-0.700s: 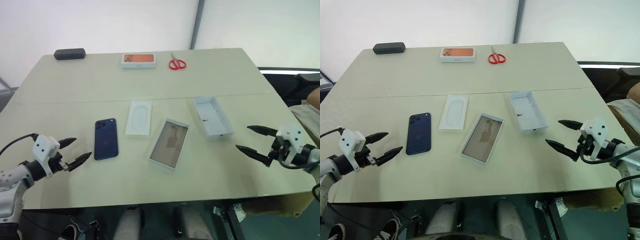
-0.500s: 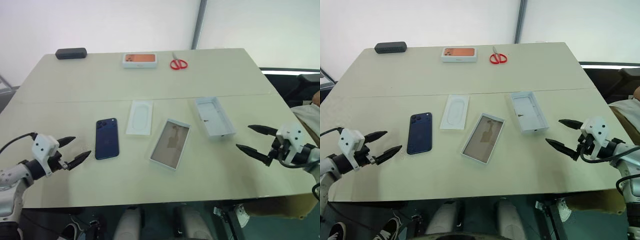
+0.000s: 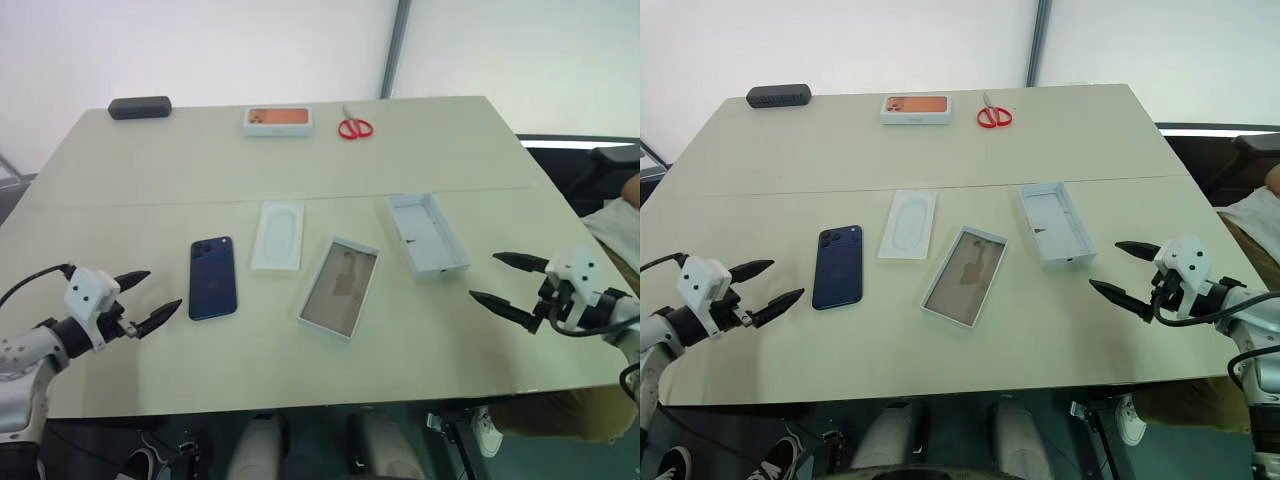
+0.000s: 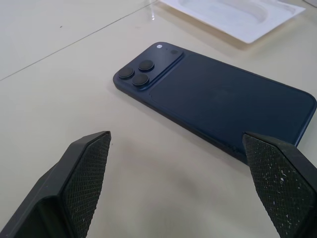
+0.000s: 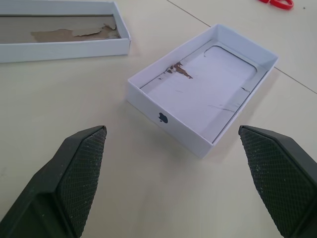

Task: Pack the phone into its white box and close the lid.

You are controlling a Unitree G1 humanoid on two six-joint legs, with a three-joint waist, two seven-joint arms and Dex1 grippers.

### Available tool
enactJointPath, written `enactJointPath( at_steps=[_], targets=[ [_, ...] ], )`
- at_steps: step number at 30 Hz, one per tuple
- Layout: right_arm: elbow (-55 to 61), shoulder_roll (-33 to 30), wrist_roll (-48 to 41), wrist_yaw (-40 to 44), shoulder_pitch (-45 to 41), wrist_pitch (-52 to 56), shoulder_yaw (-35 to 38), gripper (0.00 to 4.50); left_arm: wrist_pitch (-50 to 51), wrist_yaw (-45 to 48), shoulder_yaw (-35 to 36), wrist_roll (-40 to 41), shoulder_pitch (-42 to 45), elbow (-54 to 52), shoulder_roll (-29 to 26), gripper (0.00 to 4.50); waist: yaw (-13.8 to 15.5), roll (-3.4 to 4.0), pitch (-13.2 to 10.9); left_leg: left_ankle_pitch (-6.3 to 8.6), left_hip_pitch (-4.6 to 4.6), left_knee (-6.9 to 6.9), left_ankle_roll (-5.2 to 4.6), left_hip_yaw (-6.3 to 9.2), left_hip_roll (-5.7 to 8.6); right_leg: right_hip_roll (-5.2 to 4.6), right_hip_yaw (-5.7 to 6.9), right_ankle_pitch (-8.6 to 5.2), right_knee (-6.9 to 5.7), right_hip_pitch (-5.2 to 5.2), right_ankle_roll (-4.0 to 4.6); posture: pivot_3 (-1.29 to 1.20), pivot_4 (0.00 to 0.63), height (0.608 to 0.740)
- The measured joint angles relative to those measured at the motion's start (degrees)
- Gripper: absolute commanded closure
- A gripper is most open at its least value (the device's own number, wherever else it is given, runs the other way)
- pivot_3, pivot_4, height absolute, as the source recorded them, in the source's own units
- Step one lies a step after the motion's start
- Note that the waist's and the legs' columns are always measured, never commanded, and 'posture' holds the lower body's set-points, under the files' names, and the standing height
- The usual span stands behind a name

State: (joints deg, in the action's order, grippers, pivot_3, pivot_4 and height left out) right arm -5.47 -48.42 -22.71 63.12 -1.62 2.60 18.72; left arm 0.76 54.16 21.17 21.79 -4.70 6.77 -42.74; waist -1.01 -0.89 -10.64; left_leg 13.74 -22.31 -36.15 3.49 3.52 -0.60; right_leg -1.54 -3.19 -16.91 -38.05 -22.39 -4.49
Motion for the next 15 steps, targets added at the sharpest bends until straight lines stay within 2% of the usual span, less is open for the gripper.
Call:
enactJointPath(
  at_steps=[7,15],
  targets=[
    [-0.48,0.06,0.21,-0.5,-0.75,-0.37,-0.29,0.03,1.35,-2.45,-0.17,-1.08,1.24,-0.28,0.36,0.08,0.01,0.0,0.0,0.0,0.0,-0.01,0.0,0.0,0.0,0.01,0.0,0.03,0.0,0.0,-0.04,0.0,0.15,0.74],
    [1.36,1.31,1.94,-2.68,-3.72,0.17,-4.24,0.03,15.97,-9.98,-1.21,3.46,7.15,-9.94,3.65,0.08,0.02,0.0,0.0,0.0,-0.01,-0.02,0.0,0.02,0.0,0.01,0.01,0.11,-0.01,0.01,-0.2,0.0,0.15,0.74]
  ],
)
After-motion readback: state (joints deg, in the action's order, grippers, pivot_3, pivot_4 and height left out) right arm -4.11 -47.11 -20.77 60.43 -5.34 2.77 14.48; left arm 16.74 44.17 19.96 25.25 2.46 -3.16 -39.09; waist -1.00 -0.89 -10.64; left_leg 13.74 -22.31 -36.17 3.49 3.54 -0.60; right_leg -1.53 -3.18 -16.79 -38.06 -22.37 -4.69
